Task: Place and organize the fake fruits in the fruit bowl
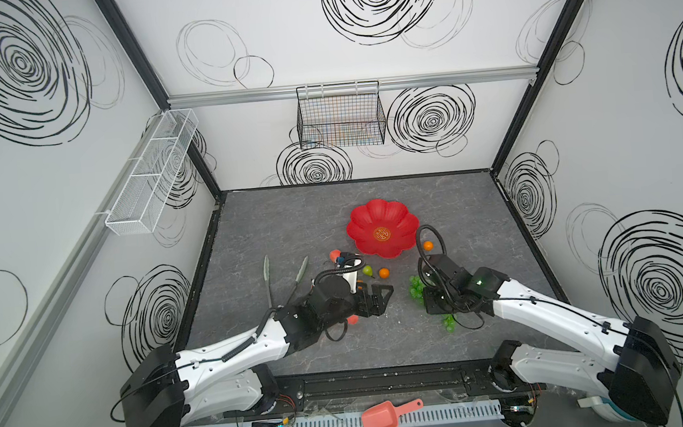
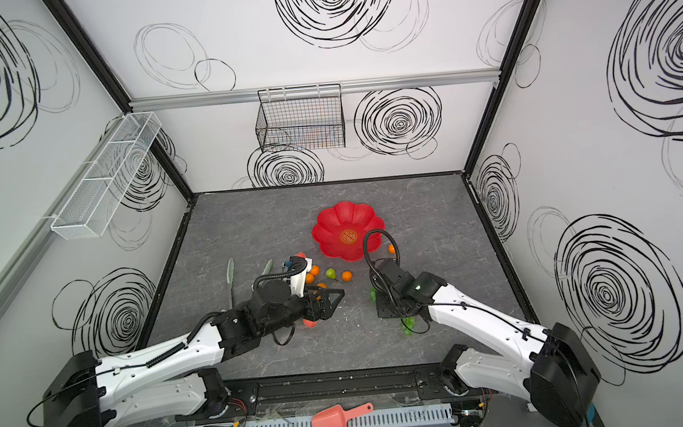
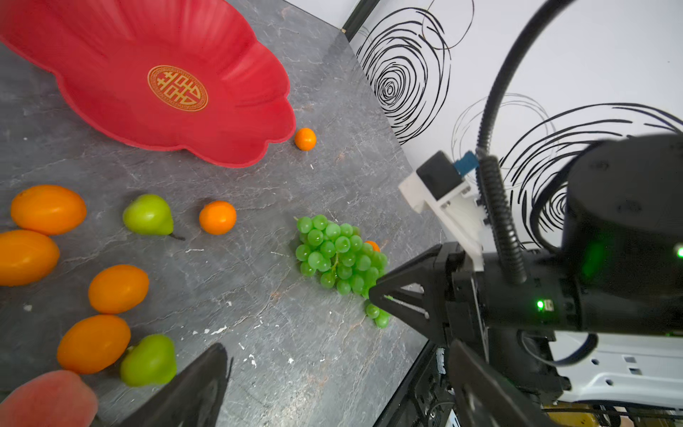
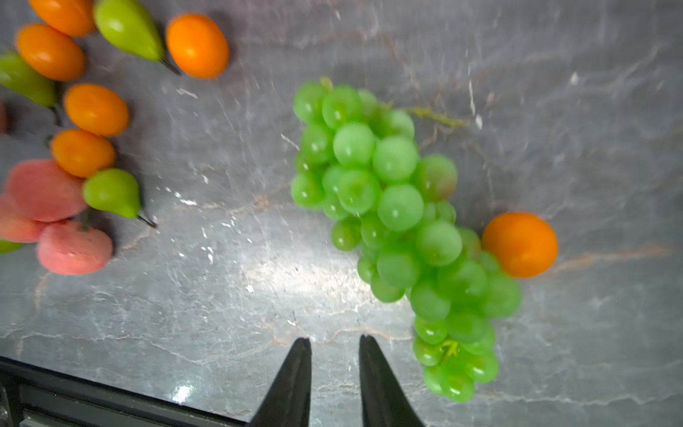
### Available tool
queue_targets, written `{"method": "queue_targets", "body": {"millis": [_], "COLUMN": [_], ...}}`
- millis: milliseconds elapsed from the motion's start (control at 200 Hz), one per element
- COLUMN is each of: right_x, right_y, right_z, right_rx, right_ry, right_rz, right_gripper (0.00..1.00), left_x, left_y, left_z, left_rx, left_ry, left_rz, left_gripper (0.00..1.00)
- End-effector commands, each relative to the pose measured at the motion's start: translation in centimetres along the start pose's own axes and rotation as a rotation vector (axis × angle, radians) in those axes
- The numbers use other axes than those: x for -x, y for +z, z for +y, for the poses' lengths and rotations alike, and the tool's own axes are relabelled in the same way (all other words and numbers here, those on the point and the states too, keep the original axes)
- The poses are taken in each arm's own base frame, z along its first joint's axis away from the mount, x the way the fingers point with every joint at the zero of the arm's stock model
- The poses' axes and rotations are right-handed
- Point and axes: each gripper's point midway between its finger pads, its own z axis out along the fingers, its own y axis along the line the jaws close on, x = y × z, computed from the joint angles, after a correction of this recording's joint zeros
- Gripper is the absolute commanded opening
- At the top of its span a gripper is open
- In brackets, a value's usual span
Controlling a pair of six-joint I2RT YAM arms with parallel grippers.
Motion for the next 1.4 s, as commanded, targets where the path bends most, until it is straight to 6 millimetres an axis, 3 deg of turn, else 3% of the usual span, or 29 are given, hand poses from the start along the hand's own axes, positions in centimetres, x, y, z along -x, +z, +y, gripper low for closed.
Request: {"method": "queue_targets", "body": {"millis": [0,150,330,880,1396], "right_x": [-1.2,-2.7,-3.0,-3.4,0.6], "right_y": [0.7,2.2,3.0,4.8,5.1], "right_z": [0.1,-0.2,-1.3,-5.1,-9.0], "right_rx": [0.009,0.007,-0.03,-0.168,-0.202], "right_ry": [0.077,0.081,0.091,0.15,0.294], "right_rz": [-0.004,0.025,0.019,0.04,-0.028], "right_gripper": [0.24,0.19,0.15,0.08,0.04], "left_x": [1.2,-0.5,-2.1,-3.5,-2.9], "left_y": [-0.4,-0.1,0.2,1.2,1.8], "left_z": [-1.5,-2.3,-2.7,-3.6,-3.2], "left_rx": [-0.073,-0.091,-0.098,-0.104,-0.068], "left_ry": [-0.035,-0.024,-0.025,-0.022,0.002], "left_rz": [-0.06,-0.026,0.002,0.028,0.034], "left_gripper": [0.96,0.96,0.96,0.96,0.96]}}
